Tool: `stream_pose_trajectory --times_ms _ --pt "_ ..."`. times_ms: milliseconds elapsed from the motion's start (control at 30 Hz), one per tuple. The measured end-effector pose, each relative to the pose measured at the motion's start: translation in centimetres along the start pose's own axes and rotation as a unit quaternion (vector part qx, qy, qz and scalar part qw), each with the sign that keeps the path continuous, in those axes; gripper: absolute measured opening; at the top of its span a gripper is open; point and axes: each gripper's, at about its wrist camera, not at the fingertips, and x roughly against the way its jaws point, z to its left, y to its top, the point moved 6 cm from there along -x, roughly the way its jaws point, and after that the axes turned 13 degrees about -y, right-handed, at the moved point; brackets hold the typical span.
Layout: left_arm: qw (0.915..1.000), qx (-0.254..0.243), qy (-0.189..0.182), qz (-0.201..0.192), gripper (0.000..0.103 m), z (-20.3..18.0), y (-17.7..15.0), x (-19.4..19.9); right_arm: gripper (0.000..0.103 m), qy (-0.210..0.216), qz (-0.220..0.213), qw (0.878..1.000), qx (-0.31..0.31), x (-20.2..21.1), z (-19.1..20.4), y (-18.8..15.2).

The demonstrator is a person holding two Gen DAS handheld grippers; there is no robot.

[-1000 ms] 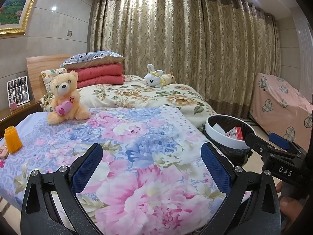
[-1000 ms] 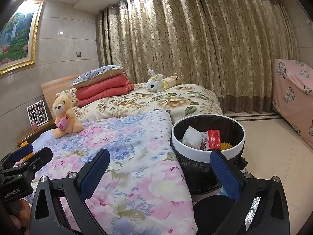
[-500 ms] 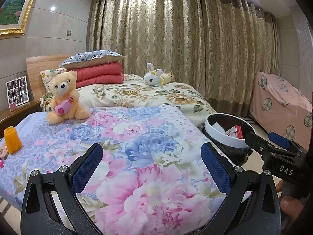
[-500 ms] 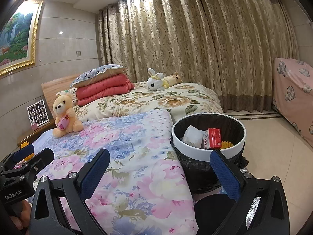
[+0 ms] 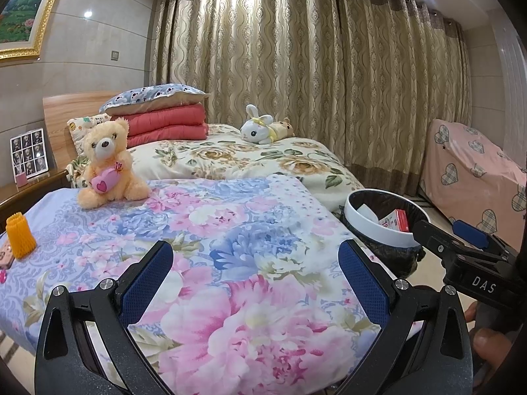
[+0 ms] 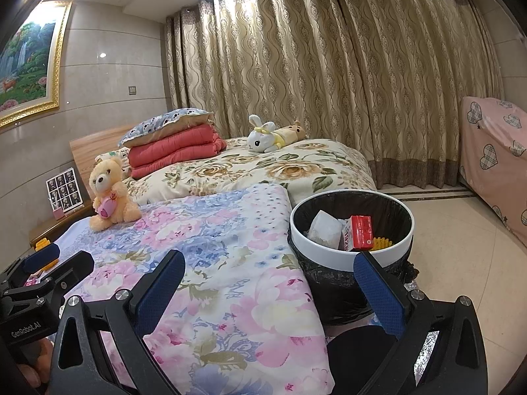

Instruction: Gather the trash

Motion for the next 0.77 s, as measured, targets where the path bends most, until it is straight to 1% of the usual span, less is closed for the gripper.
stream_pose_trajectory --times_ms 500,667,767 --pt "1.0 -0.003 0.0 -0.001 0.103 -0.01 -0.2 -0.04 0.103 0.007 0.002 1.0 -0.005 0.25 0.23 0.09" --pt "0.9998 -0.018 0.001 -0.008 0.103 -0.24 -0.33 0.09 0.103 0.009 0.006 1.0 -0.01 0.29 0.27 0.09" --pt "0.9998 -0.017 -0.003 -0.005 0.103 -0.09 -0.47 -0.03 0.103 0.011 0.009 1.0 -0.014 0.17 0.23 0.09"
